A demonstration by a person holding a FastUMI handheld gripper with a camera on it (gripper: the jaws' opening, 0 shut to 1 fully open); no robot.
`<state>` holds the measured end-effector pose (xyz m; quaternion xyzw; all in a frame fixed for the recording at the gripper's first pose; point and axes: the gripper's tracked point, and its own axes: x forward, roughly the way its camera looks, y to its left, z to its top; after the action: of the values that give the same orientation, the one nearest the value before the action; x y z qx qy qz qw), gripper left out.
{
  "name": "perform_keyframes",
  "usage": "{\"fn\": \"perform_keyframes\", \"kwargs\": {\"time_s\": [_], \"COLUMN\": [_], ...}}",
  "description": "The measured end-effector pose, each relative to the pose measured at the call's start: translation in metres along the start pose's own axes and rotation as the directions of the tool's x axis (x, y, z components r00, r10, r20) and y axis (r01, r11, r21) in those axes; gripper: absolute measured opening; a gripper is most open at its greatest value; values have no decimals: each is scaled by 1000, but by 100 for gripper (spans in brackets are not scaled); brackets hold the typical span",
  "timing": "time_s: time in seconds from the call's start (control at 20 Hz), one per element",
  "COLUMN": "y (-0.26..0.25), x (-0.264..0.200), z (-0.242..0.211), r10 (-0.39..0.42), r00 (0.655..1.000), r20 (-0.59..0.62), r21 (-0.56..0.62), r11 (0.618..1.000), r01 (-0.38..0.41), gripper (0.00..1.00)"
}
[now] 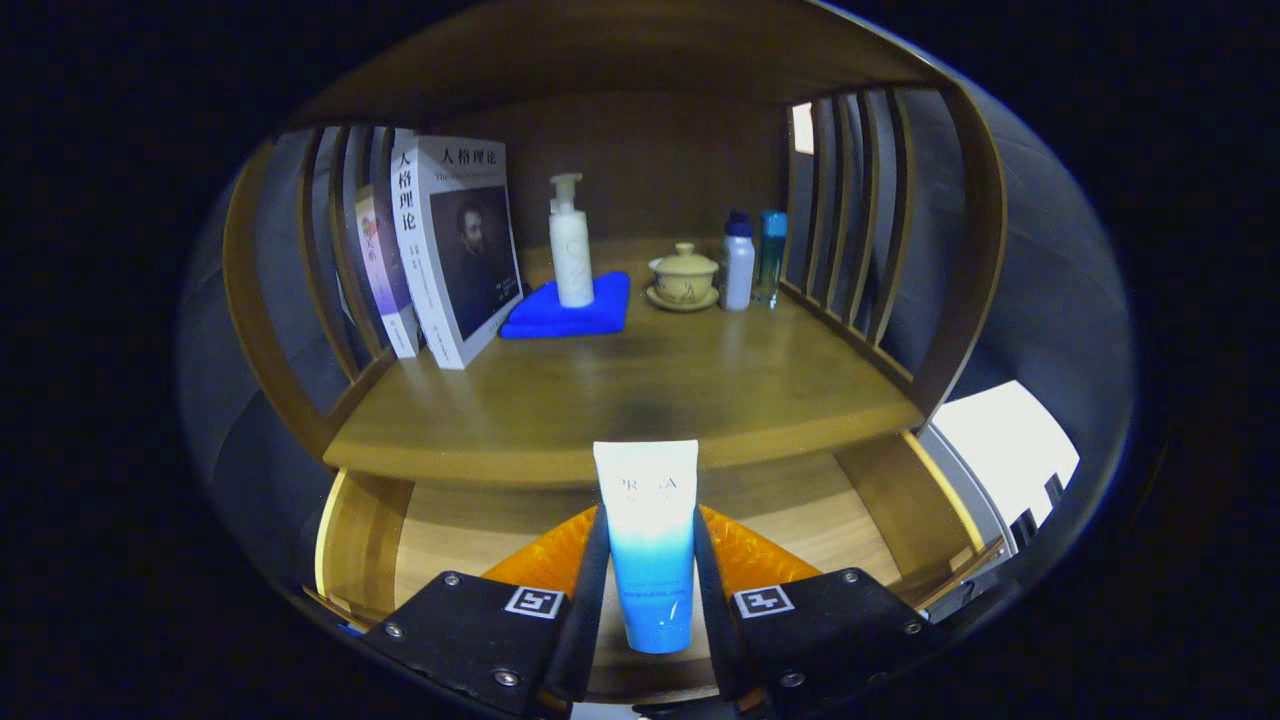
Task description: Pull open the drawer, take out the items inside it, and place them on the countertop above the cabinet.
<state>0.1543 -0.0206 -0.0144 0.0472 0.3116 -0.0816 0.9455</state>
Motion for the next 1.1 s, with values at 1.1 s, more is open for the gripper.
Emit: {"fn": "perform_keyframes", "kwargs": {"time_s": [1.1], "y": [-20], "x": [85], "z": [76], "r10": [37], "r00": [988], "r20": [152], "r21": [-37], "r11": [999], "r01": [-31], "gripper": [61]}}
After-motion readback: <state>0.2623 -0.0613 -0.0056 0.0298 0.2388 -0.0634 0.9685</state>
